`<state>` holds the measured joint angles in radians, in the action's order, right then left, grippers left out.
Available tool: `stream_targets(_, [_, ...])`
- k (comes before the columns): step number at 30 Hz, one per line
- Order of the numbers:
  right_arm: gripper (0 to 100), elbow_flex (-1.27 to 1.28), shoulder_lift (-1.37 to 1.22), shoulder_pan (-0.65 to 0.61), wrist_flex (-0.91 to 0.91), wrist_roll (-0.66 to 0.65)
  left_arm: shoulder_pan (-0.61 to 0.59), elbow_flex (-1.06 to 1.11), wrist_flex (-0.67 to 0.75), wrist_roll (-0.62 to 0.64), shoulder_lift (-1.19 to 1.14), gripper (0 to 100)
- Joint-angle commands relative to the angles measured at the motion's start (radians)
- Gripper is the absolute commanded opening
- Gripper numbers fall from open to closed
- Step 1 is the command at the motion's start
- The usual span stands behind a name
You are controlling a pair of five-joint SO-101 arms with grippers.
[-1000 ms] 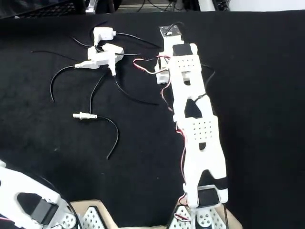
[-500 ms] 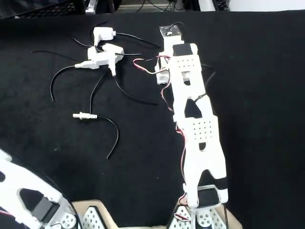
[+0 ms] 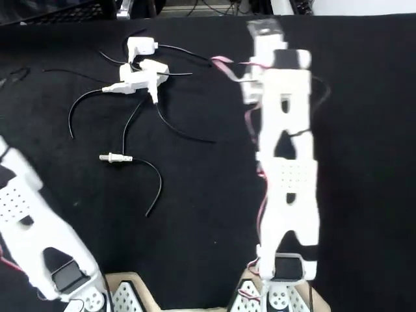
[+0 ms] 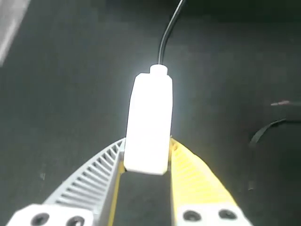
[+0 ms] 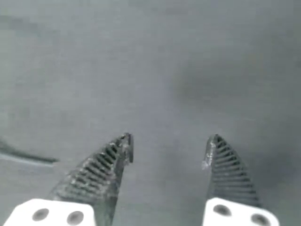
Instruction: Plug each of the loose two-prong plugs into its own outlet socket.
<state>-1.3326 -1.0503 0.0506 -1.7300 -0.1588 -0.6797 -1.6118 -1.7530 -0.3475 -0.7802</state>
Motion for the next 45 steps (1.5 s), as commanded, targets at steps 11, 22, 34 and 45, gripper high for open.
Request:
stream_targets(11, [25.4,-0.047,0.091,0.474,-0.037,-0.172,0.397,0.638,-0.006,0.235,0.399,3])
stream_targets(22, [25.4,-0.048,0.097,0.632,-0.034,-0.241,0.865,0.957,0.071,0.405,0.552,3])
stream_targets(34, [25.4,-0.048,0.096,0.738,-0.031,-0.385,1.003,1.425,0.356,0.305,0.417,3])
stream_targets(45, [25.4,-0.056,0.041,0.755,-0.029,-0.384,1.176,1.596,0.437,0.31,0.41,23])
